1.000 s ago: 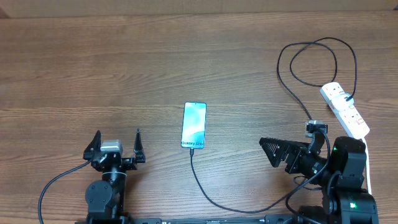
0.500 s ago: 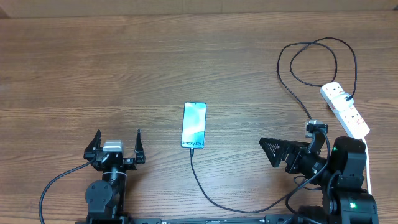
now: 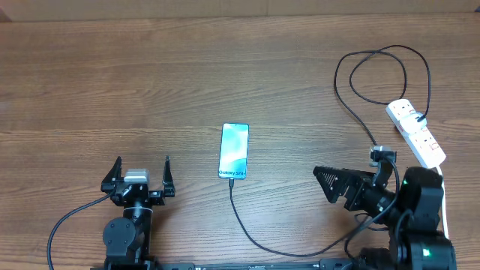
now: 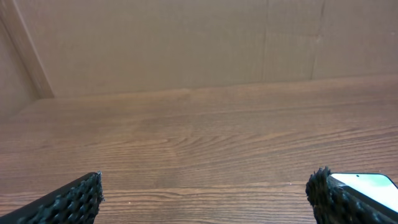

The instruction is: Plug charger to phone and switch on socket

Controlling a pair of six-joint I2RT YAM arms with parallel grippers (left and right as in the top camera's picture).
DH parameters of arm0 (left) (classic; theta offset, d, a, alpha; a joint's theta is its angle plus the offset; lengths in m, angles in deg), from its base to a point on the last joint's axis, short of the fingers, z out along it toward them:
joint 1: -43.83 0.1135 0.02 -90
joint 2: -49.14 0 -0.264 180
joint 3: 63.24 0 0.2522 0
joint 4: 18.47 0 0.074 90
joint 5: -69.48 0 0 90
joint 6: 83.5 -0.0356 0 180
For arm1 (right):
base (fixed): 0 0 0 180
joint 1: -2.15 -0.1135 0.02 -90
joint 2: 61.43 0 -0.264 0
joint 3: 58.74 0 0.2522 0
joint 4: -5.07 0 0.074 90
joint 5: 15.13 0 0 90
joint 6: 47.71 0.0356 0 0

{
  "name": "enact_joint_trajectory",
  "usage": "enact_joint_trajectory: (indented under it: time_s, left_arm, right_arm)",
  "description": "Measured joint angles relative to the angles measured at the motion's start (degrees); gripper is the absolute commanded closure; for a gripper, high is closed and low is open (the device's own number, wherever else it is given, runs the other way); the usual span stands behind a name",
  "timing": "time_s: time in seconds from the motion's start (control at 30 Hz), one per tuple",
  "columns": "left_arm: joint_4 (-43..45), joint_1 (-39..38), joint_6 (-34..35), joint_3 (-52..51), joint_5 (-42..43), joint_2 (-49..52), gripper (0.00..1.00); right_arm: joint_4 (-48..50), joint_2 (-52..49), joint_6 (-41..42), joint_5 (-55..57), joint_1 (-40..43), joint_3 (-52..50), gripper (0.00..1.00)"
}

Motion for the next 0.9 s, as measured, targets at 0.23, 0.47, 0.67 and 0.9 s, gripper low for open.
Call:
enact_joint_trajectory:
  time_s: [0.23, 0.47, 0.67, 0.9]
  left_arm:
    - [0.0, 0.0, 0.0, 0.0, 0.0, 0.0, 0.00]
    - [0.0, 0.0, 0.0, -0.1, 0.0, 0.0, 0.01]
    - [0.0, 0.0, 0.0, -0.1, 0.0, 0.0, 0.01]
    - [0.0, 0.0, 0.0, -0.1, 0.0, 0.0, 0.00]
  right_arm:
    - [5.0, 14.8, 0.5, 1.2, 0.0, -8.5, 0.00]
    - [24.2, 27.9, 2.8, 2.0, 0.0, -20.5, 0.00]
    - [38.6, 28.4, 3.0, 6.5, 0.0, -24.0, 0.00]
    - [41.8, 28.4, 3.0, 12.0, 0.0, -30.1, 0.00]
